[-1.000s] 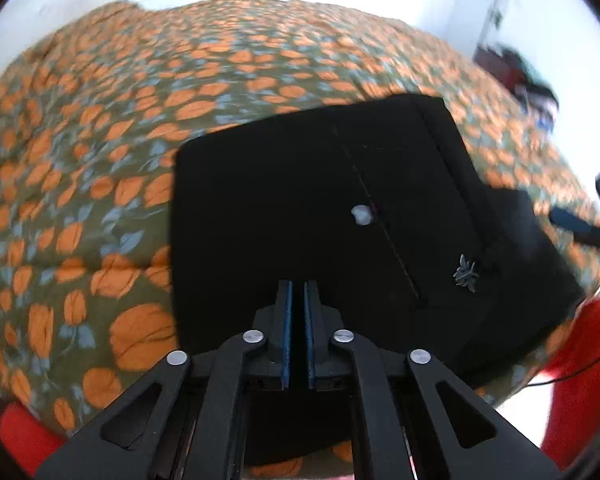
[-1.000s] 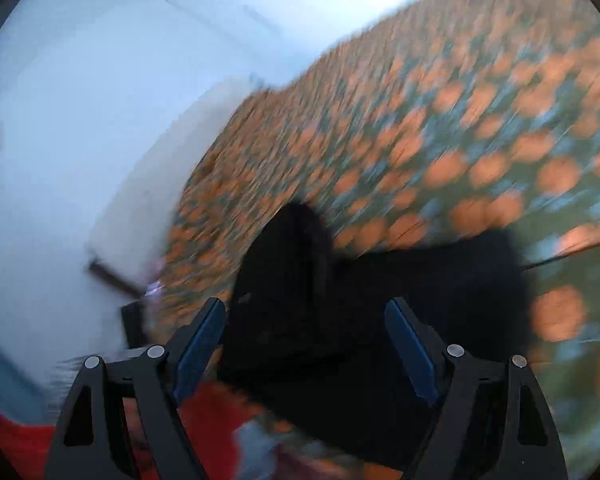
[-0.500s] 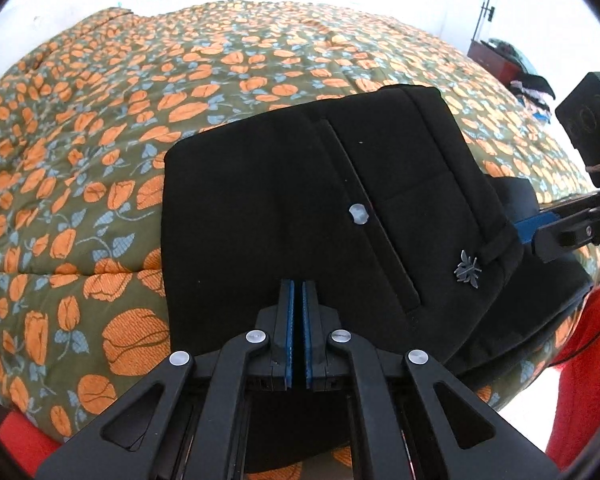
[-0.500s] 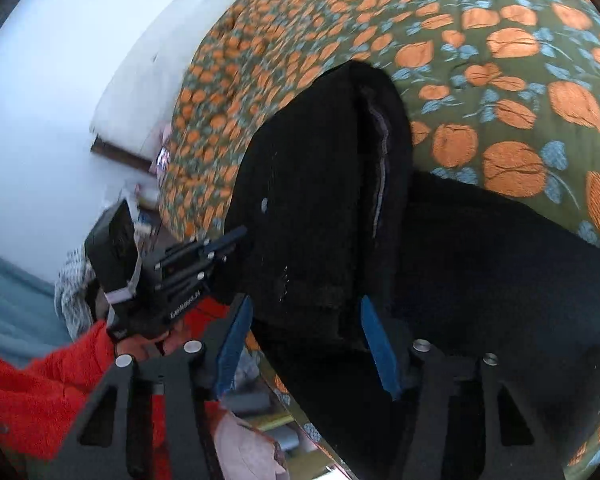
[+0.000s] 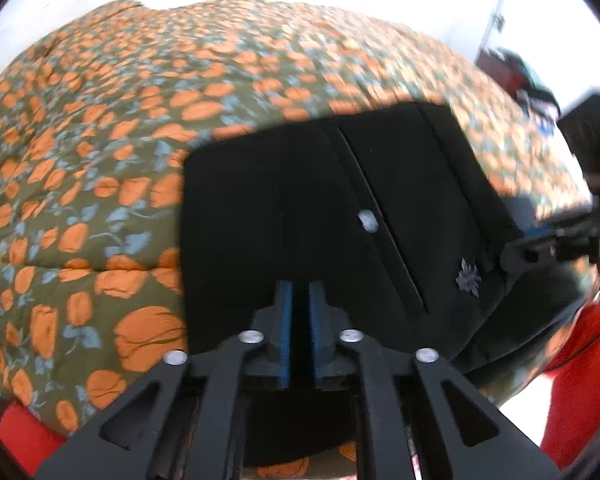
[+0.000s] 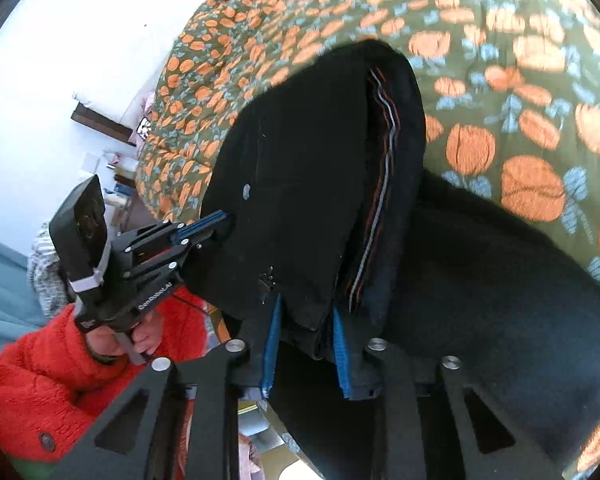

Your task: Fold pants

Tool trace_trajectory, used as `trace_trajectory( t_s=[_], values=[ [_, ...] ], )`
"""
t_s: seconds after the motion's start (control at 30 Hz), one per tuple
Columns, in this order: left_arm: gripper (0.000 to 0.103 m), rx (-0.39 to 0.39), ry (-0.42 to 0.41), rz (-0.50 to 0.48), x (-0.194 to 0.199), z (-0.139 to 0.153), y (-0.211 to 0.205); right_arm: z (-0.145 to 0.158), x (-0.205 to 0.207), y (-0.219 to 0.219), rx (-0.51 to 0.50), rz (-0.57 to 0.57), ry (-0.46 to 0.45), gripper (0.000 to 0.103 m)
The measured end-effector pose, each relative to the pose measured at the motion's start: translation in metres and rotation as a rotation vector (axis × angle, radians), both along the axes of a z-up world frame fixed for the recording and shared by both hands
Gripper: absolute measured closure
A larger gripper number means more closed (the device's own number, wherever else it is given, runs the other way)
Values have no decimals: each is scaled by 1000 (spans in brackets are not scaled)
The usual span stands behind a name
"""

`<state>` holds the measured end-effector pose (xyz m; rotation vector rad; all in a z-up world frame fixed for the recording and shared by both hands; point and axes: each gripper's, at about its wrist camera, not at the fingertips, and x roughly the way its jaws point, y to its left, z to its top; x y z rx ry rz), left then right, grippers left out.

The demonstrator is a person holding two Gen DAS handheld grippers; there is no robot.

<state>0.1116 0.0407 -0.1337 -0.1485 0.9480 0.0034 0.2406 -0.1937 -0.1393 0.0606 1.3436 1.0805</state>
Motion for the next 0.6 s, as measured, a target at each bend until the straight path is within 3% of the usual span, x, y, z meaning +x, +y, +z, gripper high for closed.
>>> trace_trajectory(
  t_s=[0.03, 0.1, 0.2, 0.33, 0.47, 0.6],
  values=[
    [67, -24, -37, 23, -5, 11, 8, 8, -1, -6, 28, -12, -9, 85],
    [48, -42, -109, 84, -14, 32, 28, 28, -2, -21, 94, -46, -26, 87],
    [46, -78, -139, 154, -19, 44, 52, 55, -8, -43, 145, -69, -65, 87],
    [46, -133, -124, 190, -23, 36, 64, 72, -16, -75, 165, -91, -92, 88],
    [46, -100, -112, 145, -21, 32, 51, 69, -16, -126, 162, -183, -72, 88],
    [46, -72, -119, 91, -21, 34, 33, 44, -23, -176, 139, -278, -15, 88]
  ],
)
